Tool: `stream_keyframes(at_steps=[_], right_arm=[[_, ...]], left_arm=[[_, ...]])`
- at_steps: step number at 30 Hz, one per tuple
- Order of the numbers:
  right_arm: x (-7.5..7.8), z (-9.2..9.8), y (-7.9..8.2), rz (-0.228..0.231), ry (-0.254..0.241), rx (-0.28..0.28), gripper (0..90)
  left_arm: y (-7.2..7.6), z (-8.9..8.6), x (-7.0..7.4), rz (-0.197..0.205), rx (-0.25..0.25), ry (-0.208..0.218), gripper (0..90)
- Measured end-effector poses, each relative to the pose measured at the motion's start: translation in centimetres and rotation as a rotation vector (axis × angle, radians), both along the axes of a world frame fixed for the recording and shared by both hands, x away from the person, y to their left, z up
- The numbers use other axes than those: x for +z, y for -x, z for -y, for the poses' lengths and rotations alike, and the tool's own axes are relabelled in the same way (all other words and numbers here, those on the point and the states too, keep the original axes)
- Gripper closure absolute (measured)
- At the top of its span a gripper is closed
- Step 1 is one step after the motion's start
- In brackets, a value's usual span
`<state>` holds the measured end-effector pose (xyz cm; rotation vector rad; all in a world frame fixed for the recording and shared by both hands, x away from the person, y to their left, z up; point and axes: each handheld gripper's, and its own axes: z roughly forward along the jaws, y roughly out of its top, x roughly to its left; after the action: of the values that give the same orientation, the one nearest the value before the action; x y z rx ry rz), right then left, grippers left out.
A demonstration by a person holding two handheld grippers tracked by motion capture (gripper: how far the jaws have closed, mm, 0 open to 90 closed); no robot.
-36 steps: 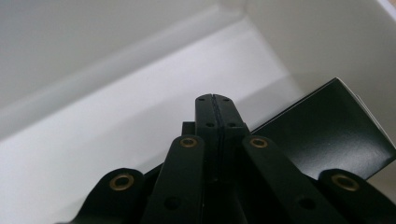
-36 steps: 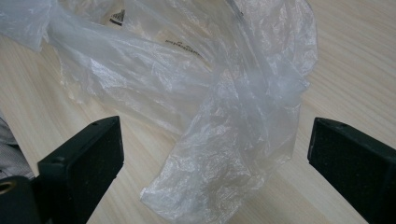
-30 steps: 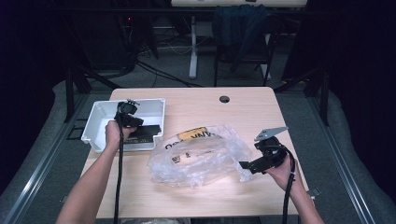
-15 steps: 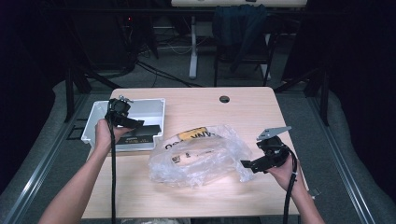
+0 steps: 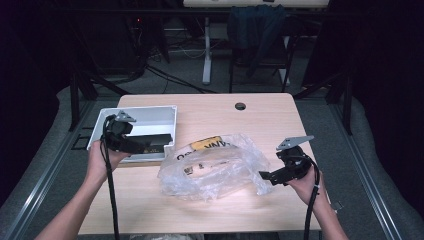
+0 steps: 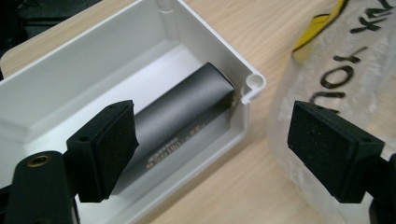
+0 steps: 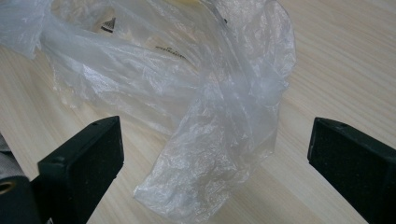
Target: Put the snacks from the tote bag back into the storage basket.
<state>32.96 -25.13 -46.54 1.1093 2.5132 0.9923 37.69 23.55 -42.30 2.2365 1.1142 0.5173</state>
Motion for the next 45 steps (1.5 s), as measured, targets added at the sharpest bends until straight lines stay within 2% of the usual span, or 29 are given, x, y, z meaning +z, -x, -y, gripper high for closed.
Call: stream_keyframes(at_steps=[2, 5, 13, 18, 24, 29, 33, 37, 40, 42, 45], right_arm=[[0.0, 0.0, 0.0, -0.001, -0.002, 0.001, 3.2], [0.0, 0.0, 0.0, 0.0, -0.001, -0.002, 3.2], [-0.2, -0.2, 0.1, -0.005, 0.006, 0.003, 3.3], [-0.2, -0.2, 0.2, -0.004, 0.006, 0.003, 3.3], [-0.3, -0.3, 0.2, -0.006, 0.014, 0.006, 3.4], [-0.5, -0.5, 0.2, -0.011, 0.02, 0.01, 3.5], [-0.6, -0.5, 0.2, -0.013, 0.031, 0.017, 3.5], [-0.8, -0.6, 0.2, -0.014, 0.027, 0.013, 3.5], [-1.0, -0.7, 0.2, -0.012, 0.035, 0.014, 3.6], [-1.1, -0.7, 0.2, -0.014, 0.034, 0.015, 3.6], [-1.3, -0.9, 0.1, -0.014, 0.054, 0.024, 3.6]], left_arm=[[0.5, 0.0, 0.0, -0.001, -0.005, -0.006, 14.2], [2.4, -0.2, -0.3, -0.01, -0.018, -0.023, 12.2], [5.9, -0.4, -1.5, -0.017, -0.016, -0.012, 11.3], [7.8, -0.3, -2.8, -0.038, -0.013, 0.008, 11.2], [9.8, -0.1, -4.8, -0.076, -0.006, -0.002, 11.2], [10.9, -0.2, -6.2, -0.108, 0.016, -0.004, 10.3], [11.3, -0.4, -7.1, -0.127, 0.032, 0.015, 10.2], [11.6, -0.6, -7.8, -0.132, 0.047, 0.03, 10.0], [11.8, -0.8, -8.1, -0.127, 0.063, 0.026, 9.9], [11.7, -1.0, -8.4, -0.146, 0.06, 0.036, 9.8], [11.5, -1.1, -8.8, -0.136, 0.067, 0.031, 9.7]])
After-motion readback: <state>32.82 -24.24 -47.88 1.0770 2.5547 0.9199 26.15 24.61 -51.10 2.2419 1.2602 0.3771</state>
